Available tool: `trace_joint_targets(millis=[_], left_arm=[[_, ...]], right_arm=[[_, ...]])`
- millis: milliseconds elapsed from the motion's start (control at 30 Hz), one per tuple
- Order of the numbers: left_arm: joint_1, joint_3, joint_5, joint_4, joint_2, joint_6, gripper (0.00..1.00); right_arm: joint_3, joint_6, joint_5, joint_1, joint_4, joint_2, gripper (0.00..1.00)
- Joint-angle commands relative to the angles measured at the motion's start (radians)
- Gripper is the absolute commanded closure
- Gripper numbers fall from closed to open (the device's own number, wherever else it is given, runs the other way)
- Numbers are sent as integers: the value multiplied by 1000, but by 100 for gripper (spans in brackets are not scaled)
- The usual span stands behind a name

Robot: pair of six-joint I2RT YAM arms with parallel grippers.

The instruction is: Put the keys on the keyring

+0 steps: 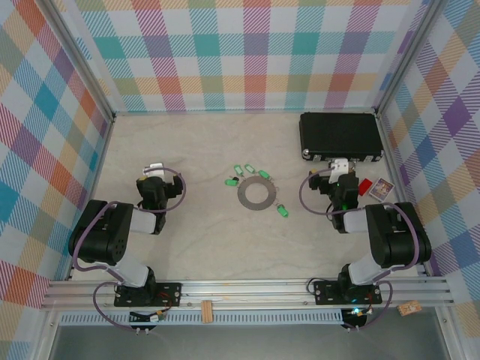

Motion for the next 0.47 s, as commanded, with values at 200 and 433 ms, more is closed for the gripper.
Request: trace_joint_targets(millis=[200,433], left_arm=[[7,8,27,-2,-11,-16,0],[7,8,35,-2,-11,-12,0]], right_arm=[[20,45,-7,-12,-66,-4,1],[20,48,-9,-13,-67,-4,1]])
